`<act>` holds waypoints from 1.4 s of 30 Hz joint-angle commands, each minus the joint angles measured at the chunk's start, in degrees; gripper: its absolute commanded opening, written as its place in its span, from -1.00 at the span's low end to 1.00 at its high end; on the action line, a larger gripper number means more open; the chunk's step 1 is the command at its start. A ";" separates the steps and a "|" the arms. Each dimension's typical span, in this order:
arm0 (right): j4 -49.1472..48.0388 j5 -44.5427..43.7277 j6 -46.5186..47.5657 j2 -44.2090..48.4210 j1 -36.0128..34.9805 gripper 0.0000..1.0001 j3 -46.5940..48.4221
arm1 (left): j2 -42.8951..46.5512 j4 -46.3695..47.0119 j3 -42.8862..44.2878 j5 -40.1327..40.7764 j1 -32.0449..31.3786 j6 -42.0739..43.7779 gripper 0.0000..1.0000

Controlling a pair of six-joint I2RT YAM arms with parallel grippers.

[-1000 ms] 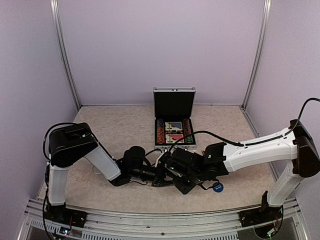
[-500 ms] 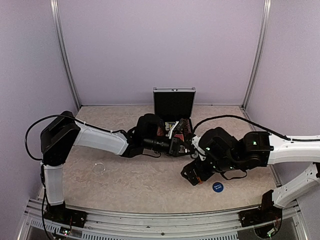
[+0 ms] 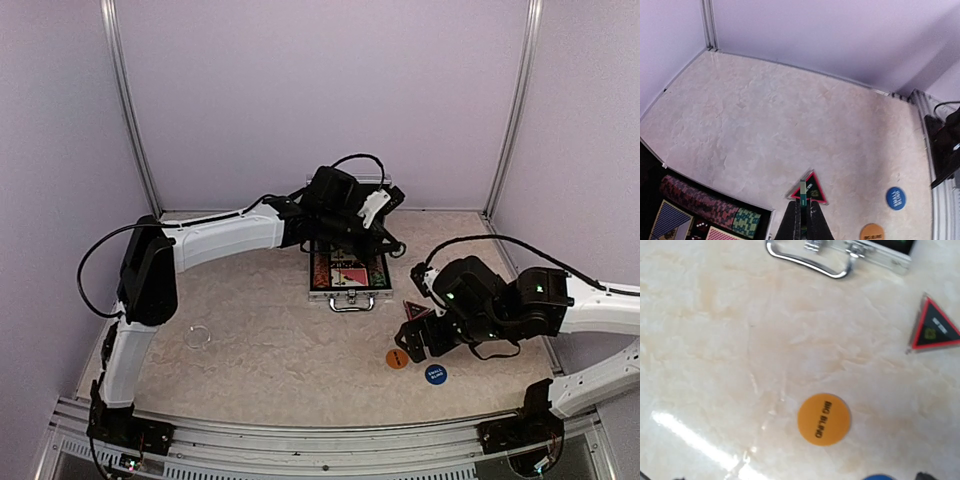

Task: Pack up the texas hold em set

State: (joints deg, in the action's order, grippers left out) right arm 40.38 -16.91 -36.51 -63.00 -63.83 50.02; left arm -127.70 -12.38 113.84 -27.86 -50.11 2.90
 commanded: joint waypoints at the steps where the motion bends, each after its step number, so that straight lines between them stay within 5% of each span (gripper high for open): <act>1: 2.43 -3.27 -3.67 5.28 1.47 0.99 -1.56 | -6.16 -12.19 7.27 7.83 -0.39 16.51 -1.00; 14: 4.86 -2.64 -5.73 7.16 3.73 1.00 -1.31 | -10.50 -10.19 5.13 16.79 0.05 30.14 -1.00; 42: 3.35 -1.13 -4.37 1.56 3.81 0.99 0.91 | -12.41 -7.39 3.64 13.83 -1.47 32.85 -1.00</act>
State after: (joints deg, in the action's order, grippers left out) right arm 44.27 -18.02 -41.41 -61.60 -60.58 49.19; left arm -138.19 -20.88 116.60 -14.50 -50.89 34.65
